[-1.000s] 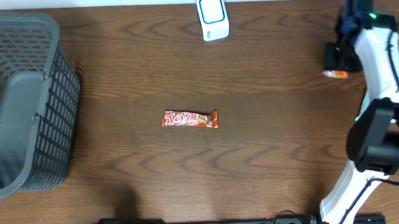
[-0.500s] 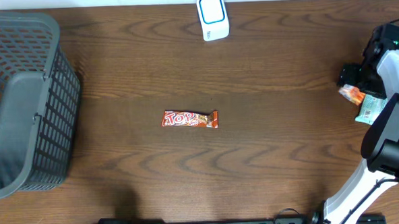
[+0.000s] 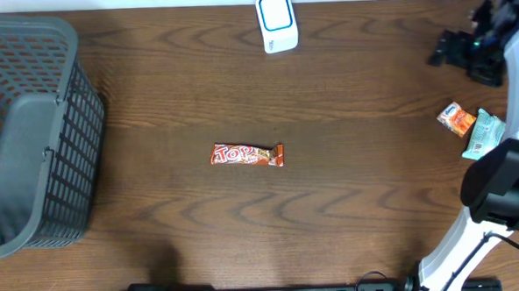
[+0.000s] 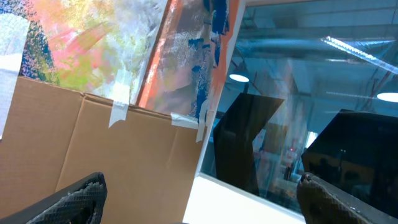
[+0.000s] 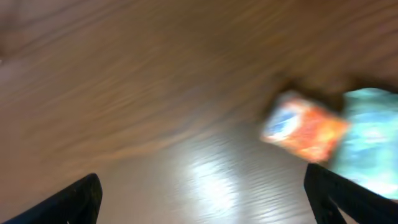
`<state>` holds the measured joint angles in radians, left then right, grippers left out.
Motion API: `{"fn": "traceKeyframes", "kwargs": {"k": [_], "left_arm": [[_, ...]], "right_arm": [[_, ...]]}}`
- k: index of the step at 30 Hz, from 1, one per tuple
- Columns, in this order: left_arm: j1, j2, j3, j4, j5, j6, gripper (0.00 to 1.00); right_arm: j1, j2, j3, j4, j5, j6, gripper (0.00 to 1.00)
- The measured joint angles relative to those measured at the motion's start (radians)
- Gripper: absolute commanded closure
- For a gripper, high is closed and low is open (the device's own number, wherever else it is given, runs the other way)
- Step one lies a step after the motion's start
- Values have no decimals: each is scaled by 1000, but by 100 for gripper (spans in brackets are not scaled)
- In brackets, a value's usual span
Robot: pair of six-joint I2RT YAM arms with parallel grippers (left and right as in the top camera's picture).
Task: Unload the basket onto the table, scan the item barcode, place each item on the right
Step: 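Move the right gripper to the candy bar and grasp it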
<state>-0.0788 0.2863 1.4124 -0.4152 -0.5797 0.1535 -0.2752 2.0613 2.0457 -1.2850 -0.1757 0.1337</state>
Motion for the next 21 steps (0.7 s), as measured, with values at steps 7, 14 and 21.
{"fn": "traceKeyframes", "kwargs": {"k": [7, 14, 21], "left_arm": [[0, 0, 0, 0, 0, 0, 2], [0, 0, 0, 0, 0, 0, 2], [0, 0, 0, 0, 0, 0, 2]], "right_arm": [[174, 0, -81, -3, -257, 17, 1], [369, 0, -239, 8, -335, 20, 1], [538, 0, -409, 157, -356, -11, 1]]}}
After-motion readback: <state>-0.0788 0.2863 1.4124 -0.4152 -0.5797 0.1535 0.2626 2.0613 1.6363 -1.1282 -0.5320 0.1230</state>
